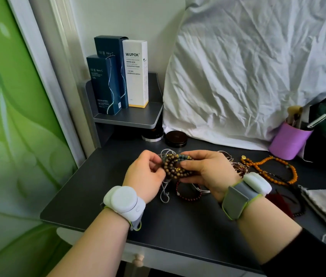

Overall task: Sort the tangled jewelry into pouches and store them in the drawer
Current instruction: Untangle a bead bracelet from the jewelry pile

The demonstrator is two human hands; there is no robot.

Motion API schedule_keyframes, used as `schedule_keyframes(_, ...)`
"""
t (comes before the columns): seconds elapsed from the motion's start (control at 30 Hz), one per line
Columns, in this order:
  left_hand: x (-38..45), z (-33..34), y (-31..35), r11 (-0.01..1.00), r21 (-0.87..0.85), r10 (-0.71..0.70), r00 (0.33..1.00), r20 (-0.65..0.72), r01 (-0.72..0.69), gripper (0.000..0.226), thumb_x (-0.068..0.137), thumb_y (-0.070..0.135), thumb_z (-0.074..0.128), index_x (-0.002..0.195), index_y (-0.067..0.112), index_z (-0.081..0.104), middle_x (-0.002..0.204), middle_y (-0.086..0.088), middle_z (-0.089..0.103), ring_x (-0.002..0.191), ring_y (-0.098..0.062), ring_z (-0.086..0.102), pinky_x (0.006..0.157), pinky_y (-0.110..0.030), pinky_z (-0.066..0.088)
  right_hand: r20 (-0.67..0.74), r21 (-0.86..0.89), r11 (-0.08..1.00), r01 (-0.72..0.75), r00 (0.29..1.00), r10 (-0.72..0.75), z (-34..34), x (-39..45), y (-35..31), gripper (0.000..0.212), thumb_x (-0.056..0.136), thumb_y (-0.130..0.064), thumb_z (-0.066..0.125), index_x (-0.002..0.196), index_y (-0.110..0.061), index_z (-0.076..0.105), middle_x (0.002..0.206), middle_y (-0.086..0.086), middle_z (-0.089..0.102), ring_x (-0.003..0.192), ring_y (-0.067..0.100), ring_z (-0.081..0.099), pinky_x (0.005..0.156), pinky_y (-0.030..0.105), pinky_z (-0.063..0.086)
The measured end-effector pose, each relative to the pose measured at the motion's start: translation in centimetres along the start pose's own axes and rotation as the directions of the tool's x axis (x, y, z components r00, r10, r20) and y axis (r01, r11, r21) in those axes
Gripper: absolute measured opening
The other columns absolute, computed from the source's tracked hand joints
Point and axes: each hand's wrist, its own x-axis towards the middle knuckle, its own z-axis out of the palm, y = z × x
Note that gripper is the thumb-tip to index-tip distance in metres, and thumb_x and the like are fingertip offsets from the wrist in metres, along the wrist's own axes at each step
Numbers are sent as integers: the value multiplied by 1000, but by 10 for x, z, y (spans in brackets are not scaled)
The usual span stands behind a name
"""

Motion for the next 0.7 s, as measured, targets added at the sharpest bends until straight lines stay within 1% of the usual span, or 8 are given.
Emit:
schedule_keyframes(0.1, 2, -6, 2, 999, -35, 27, 999, -41, -29, 24, 82, 11, 60, 102, 23, 60, 74, 6, 64, 70, -16, 63, 72, -41, 56, -21, -33, 999, -11, 1000, 10, 2, 4, 3, 19, 77, 10, 65, 88, -5, 69, 90, 17, 69, 75, 27, 68, 53, 32, 58)
schedule_keyframes(0.17, 4, -9, 3, 998, -53, 33, 998, -49, -36, 22, 83, 12, 60, 103, 23, 64, 74, 7, 64, 71, -14, 65, 71, -42, 57, -32, -58, 998, -20, 999, 18, 2, 6, 4, 18, 76, 9, 67, 87, -5, 69, 92, 20, 68, 76, 27, 68, 53, 33, 58)
schedule_keyframes(0.3, 3, -11, 4, 998, -47, 49, 997, -66, -52, 10, 83, 16, 64, 88, 23, 68, 74, 9, 65, 70, -11, 65, 69, -41, 58, -47, -142, 989, -33, 999, 27, 3, 10, 4, 17, 75, 9, 68, 84, -5, 69, 93, 20, 67, 77, 29, 68, 57, 39, 60)
schedule_keyframes(0.4, 2, -9, 6, 996, 0, 84, 994, -66, -84, 5, 83, 21, 66, 80, 26, 67, 72, 9, 65, 66, -10, 62, 67, -36, 56, -49, -171, 984, -44, 998, 36, 5, 12, 4, 16, 74, 8, 69, 84, -5, 69, 92, 20, 68, 77, 30, 68, 57, 40, 60)
schedule_keyframes(0.5, 1, -5, 7, 993, 34, 112, 993, -35, -111, 5, 83, 23, 65, 79, 25, 66, 72, 7, 65, 65, -11, 61, 66, -34, 55, -82, -142, 989, -44, 996, 33, 7, 16, 3, 15, 73, 6, 71, 83, -5, 70, 92, 21, 69, 82, 33, 69, 61, 41, 59)
schedule_keyframes(0.6, 0, -4, 5, 994, 20, 112, 993, -28, -111, 4, 83, 23, 65, 80, 25, 65, 68, 7, 63, 61, -9, 61, 63, -34, 55, -116, -101, 994, -37, 993, 25, 8, 18, 2, 12, 73, 5, 72, 79, -5, 69, 86, 19, 69, 77, 29, 69, 56, 38, 59)
schedule_keyframes(0.63, 0, -4, 5, 994, 8, 107, 994, -36, -107, 4, 83, 23, 65, 79, 25, 65, 66, 8, 63, 60, -7, 59, 62, -32, 55, -126, -122, 992, -31, 992, 15, 8, 19, 1, 12, 73, 4, 72, 78, -6, 69, 85, 18, 69, 75, 28, 69, 56, 38, 59)
schedule_keyframes(0.7, 1, -2, 4, 995, -50, 82, 996, -48, -84, 6, 82, 21, 66, 77, 25, 65, 64, 7, 64, 56, -5, 57, 59, -30, 53, -130, -229, 973, -15, 991, -15, 8, 21, 0, 13, 73, 1, 73, 75, -11, 68, 84, 14, 69, 72, 28, 70, 59, 42, 60)
